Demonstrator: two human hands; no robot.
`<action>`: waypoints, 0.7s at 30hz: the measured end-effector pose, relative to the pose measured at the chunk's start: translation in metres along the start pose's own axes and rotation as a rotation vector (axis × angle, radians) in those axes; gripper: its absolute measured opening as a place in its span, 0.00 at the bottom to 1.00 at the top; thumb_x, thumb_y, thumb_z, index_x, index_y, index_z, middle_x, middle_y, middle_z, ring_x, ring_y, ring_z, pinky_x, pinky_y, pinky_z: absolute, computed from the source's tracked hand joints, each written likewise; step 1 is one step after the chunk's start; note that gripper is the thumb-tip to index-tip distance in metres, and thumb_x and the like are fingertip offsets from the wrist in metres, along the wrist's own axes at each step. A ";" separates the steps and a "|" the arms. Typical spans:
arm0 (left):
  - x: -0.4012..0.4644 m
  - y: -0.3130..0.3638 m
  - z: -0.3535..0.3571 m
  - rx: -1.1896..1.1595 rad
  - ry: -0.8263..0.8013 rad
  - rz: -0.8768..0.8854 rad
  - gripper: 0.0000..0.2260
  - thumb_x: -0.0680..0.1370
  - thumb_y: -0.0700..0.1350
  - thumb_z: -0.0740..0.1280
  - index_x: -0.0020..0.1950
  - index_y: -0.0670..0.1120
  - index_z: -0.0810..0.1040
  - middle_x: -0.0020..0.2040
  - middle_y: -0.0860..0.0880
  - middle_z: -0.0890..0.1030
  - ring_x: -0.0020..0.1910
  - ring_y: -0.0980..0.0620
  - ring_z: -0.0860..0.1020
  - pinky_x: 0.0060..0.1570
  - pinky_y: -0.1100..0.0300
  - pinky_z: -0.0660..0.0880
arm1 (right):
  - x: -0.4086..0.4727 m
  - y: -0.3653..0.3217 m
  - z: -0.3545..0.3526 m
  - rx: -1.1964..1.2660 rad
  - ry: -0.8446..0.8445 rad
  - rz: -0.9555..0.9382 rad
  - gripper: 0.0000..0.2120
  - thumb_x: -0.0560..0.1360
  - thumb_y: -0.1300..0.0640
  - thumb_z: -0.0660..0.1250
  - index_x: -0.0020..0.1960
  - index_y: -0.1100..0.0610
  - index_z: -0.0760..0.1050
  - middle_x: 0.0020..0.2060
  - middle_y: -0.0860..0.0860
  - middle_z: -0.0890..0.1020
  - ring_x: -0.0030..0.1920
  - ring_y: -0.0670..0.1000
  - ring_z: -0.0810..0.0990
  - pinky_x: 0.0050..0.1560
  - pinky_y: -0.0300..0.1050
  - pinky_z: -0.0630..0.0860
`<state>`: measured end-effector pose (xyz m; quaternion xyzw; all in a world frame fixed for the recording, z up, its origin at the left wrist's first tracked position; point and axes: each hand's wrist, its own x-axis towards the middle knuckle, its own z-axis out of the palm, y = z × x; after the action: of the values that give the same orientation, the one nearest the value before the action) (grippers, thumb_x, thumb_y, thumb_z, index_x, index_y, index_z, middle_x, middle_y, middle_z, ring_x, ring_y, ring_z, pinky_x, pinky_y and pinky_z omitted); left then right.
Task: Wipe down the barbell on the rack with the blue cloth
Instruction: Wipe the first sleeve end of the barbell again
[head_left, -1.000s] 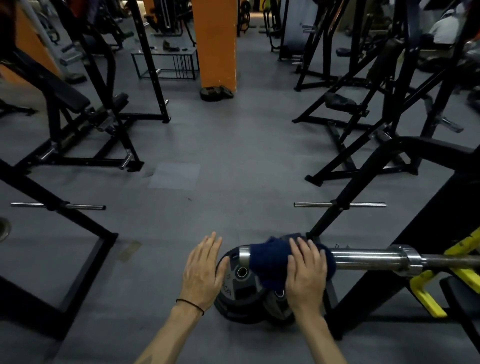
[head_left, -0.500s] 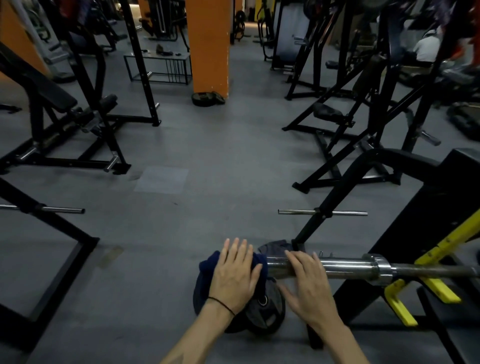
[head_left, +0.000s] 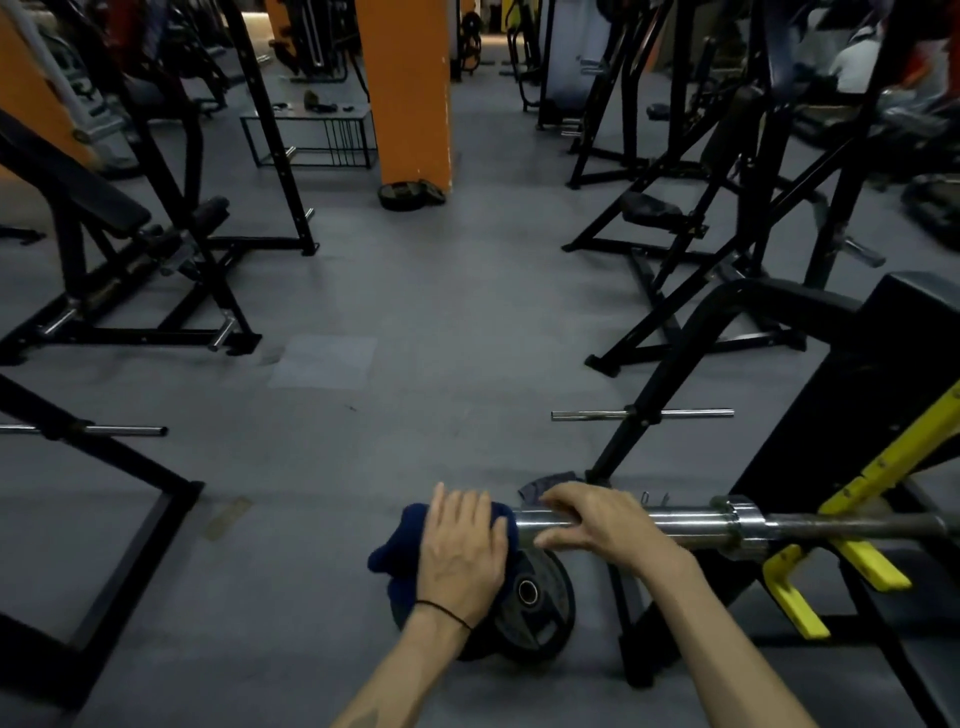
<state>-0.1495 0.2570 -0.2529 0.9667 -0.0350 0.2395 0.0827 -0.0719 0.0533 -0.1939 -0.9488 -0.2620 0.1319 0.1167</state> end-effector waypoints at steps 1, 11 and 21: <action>-0.003 0.018 0.004 -0.024 -0.017 0.058 0.18 0.83 0.49 0.57 0.65 0.41 0.77 0.56 0.44 0.81 0.56 0.43 0.78 0.72 0.43 0.68 | -0.004 0.002 0.009 -0.049 0.128 -0.026 0.37 0.69 0.21 0.57 0.62 0.48 0.76 0.55 0.44 0.78 0.55 0.48 0.78 0.52 0.45 0.72; -0.015 -0.022 -0.006 0.047 0.004 -0.131 0.18 0.82 0.53 0.57 0.59 0.41 0.78 0.53 0.44 0.78 0.54 0.41 0.76 0.74 0.42 0.63 | -0.024 0.006 0.056 -0.083 0.571 -0.140 0.31 0.63 0.39 0.78 0.60 0.51 0.74 0.55 0.49 0.76 0.51 0.53 0.78 0.52 0.49 0.75; -0.017 -0.032 -0.008 -0.003 0.044 -0.056 0.18 0.83 0.55 0.59 0.59 0.42 0.79 0.51 0.45 0.79 0.52 0.44 0.76 0.66 0.50 0.69 | -0.039 0.023 0.065 -0.069 0.635 -0.181 0.36 0.62 0.56 0.84 0.67 0.54 0.74 0.59 0.53 0.76 0.57 0.55 0.77 0.62 0.53 0.75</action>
<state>-0.1643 0.2904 -0.2584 0.9617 -0.0064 0.2584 0.0916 -0.1130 0.0232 -0.2540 -0.9189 -0.3000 -0.1903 0.1717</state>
